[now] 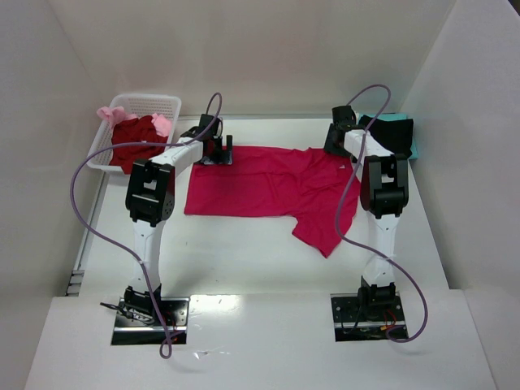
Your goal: Fold and stack the t-shirts
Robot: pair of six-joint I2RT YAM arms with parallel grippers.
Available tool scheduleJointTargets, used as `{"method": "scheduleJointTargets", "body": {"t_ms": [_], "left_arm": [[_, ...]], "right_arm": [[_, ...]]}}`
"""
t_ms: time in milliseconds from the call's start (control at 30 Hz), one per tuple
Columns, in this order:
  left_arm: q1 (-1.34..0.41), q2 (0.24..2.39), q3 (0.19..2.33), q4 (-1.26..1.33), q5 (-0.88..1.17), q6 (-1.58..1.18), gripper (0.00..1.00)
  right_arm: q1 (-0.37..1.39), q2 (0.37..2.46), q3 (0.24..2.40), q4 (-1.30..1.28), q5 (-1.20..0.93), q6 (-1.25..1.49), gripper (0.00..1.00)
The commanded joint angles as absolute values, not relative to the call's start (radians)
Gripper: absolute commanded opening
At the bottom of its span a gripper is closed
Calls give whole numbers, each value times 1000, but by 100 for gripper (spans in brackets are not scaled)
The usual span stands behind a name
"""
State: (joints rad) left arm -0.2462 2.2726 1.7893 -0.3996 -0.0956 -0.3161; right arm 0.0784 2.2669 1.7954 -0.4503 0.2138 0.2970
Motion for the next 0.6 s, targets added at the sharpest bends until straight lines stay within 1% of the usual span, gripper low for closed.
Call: {"method": "scheduleJointTargets", "body": {"t_ms": [0,100,133,300,333,400,433,533,567], "left_arm": [[-241,2293,1807,-416,-89,-313,98],[-241,2293,1807,-425,-78,-322,98],[-232,2302,1807,-425,-78,-322,98],[-232,2312,1818,-436,-78,-322,98],[-232,2312,1818,-436,-78,-322,98],[-232,2312,1827,-436,-78,-322,98],[-221,2312,1827,-436,-78,-322,98],[-221,2312,1827,-436,-78,-322,98],[-221,2312,1827,-436,-78,-322,98]], "right_arm": [[75,2261,1844,-410,281,281,54],[66,2261,1824,-410,294,295,36],[66,2249,1813,-410,304,305,34],[43,2189,1712,-410,321,314,34],[29,2168,1697,-400,321,314,35],[17,2149,1652,-400,321,324,35],[6,2131,1637,-400,321,324,37],[-15,2109,1570,-390,321,324,48],[-15,2100,1569,-390,321,324,55]]}}
